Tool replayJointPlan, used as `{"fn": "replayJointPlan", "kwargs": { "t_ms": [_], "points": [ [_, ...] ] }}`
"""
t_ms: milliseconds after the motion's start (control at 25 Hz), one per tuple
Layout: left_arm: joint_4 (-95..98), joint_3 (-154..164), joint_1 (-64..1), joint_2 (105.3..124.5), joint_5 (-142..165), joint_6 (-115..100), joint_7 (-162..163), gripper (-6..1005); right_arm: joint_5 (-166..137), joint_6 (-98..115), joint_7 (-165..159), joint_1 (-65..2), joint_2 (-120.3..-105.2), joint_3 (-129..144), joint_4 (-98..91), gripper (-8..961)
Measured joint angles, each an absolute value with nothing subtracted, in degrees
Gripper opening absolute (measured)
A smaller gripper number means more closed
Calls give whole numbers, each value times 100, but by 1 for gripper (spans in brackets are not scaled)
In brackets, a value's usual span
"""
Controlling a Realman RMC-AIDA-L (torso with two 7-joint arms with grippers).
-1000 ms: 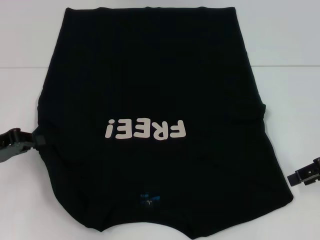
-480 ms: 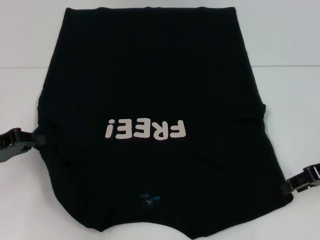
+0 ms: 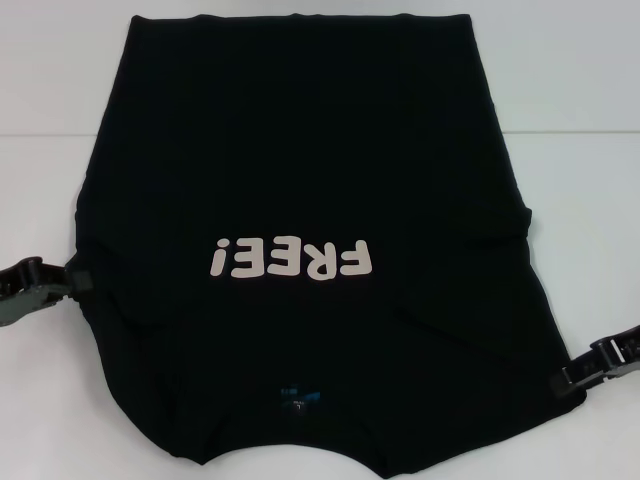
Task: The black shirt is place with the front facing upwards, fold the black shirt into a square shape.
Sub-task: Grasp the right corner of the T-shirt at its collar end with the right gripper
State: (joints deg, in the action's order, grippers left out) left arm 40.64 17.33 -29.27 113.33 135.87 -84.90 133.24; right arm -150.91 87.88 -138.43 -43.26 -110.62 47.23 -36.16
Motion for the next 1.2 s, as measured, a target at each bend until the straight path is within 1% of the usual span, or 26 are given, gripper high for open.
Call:
{"fn": "replayJointPlan", "kwargs": {
  "t_ms": [200, 520, 800, 880, 1000, 1200],
  "points": [
    [4060, 1731, -2905, 11338, 13548, -8491, 13325, 33, -15319, 8723, -13856, -4408, -11173, 4733, -3613, 582],
    [4060, 1732, -2872, 11338, 13483, -8490, 13325, 33, -15197, 8770, -13859, -4520, -11266, 4691, -3610, 580],
    [3988, 1732, -2918, 11324, 13468, -8451, 13324, 32, -15181, 8758, -13834, -4706, -11407, 4770, -3569, 581],
    [3986, 1732, -2923, 11323, 13466, -8446, 13324, 32, -15184, 8774, -13853, -4716, -11423, 4833, -3569, 581],
    [3984, 1731, -2926, 11321, 13461, -8439, 13324, 32, -15186, 8870, -13909, -4682, -11380, 4850, -3607, 581],
    [3981, 1704, -2927, 11312, 13450, -8431, 13324, 32, -15188, 9064, -14031, -4582, -11165, 4821, -3652, 582]
  ]
}}
